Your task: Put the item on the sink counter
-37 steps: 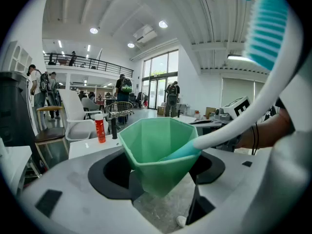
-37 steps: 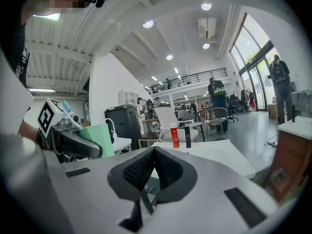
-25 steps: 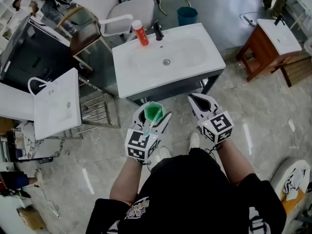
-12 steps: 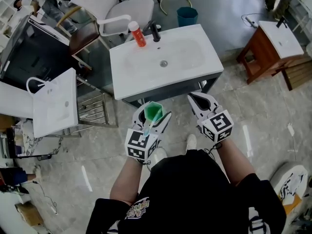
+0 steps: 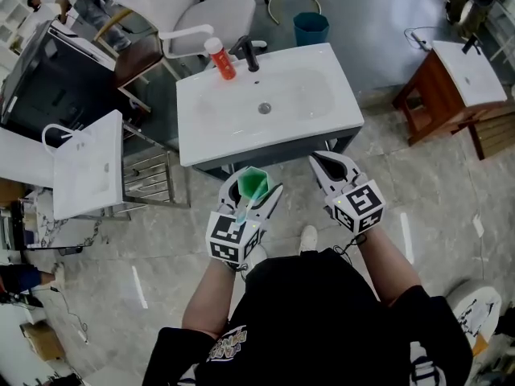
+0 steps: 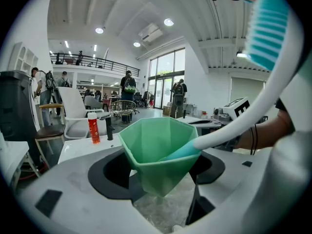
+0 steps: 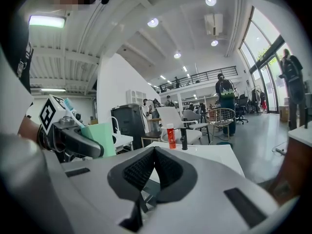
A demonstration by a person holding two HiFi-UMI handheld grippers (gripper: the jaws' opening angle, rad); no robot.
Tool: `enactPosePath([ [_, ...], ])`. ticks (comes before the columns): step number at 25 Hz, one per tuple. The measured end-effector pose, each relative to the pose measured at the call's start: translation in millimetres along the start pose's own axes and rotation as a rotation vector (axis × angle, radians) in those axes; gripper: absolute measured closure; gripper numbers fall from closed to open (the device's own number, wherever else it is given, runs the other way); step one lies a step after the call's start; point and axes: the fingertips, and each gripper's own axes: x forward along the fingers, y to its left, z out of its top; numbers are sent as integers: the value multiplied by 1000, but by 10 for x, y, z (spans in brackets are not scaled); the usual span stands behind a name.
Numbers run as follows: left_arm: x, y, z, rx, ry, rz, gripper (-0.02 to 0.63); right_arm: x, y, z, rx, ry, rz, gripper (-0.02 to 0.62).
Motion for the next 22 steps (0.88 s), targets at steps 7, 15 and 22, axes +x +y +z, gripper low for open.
enactPosePath([
  [7,173,-118,92,-5,-2,28,277,-52,-222,24,1,-4,26,541],
  [15,304,-187,160,11,5,32,277,-66,-392,76,-5,-14,33,541],
  [22,416,-54,259,23,-4,17,277,38,-471,158,-6,-21,15,541],
])
